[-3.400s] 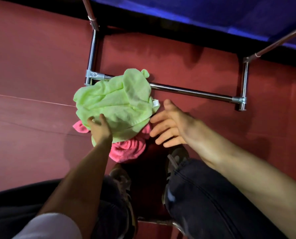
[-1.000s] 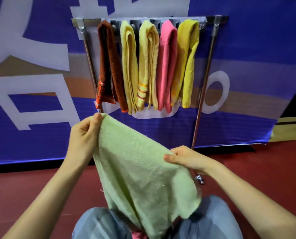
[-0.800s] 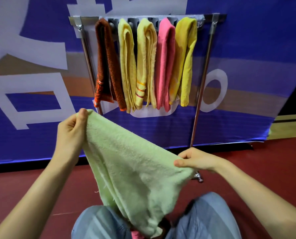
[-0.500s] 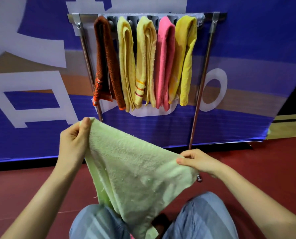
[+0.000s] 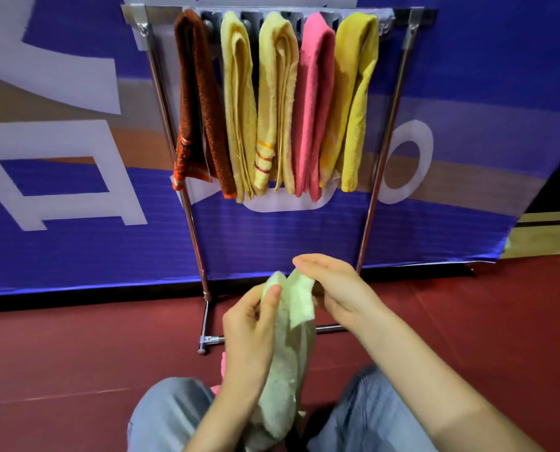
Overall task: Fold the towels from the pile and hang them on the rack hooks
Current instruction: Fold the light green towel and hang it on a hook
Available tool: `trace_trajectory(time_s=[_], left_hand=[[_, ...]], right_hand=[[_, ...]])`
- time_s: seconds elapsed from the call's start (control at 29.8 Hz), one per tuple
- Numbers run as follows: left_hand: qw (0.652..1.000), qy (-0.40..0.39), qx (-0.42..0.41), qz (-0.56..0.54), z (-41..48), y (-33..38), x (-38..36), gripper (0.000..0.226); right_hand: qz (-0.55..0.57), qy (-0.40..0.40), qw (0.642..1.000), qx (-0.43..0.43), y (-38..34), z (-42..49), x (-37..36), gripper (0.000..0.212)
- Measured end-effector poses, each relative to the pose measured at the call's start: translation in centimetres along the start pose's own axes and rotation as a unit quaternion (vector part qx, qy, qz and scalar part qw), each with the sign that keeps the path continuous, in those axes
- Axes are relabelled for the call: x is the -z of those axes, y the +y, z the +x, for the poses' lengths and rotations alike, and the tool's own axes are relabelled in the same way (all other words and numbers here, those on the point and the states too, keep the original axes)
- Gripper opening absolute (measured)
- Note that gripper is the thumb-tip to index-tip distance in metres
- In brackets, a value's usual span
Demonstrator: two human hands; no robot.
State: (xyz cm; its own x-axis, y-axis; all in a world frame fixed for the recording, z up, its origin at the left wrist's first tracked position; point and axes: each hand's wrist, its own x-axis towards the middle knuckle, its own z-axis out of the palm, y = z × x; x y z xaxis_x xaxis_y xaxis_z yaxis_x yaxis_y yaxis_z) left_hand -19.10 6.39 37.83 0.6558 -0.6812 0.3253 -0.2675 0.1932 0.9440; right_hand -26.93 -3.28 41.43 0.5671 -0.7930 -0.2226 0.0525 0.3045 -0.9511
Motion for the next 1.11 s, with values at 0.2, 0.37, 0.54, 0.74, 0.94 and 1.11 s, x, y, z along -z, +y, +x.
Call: trace_trajectory(time_s=[0.2,0.37,0.54,0.74,0.94,1.11], left_hand=[[1.0,0.002,0.005,-0.026,-0.8,-0.6,-0.4,0.023],[1.0,-0.022,-0.002,0.005,-1.1,-0.7,-0.3,0.023],[0.995,-0.045,-0.044,0.076,-0.8,-1.0,0.3,0.03],[0.993,-0.055,-0.062,0.085,0.2,-1.4,1.5,0.015],[0.987,-0.036,-0.079,0.138,1.6,-1.5,2.7,0.036],[0.984,-0.037,-0.096,0.148,2.1,-1.2,2.7,0.034]], right_hand=[[0.084,-0.022,0.996,-0.023,0.1,-0.8,-0.3,0.007],[0.109,-0.004,0.994,-0.024,0.6,-1.0,-0.6,0.009],[0.135,0.015,0.991,-0.021,0.8,-1.0,-1.0,0.01],[0.1,0.001,0.995,-0.009,1.0,-1.4,-0.5,0.008],[-0.212,-0.081,0.97,0.083,1.6,-1.4,1.0,0.018],[-0.362,-0.122,0.911,0.157,2.4,-1.1,2.0,0.028]])
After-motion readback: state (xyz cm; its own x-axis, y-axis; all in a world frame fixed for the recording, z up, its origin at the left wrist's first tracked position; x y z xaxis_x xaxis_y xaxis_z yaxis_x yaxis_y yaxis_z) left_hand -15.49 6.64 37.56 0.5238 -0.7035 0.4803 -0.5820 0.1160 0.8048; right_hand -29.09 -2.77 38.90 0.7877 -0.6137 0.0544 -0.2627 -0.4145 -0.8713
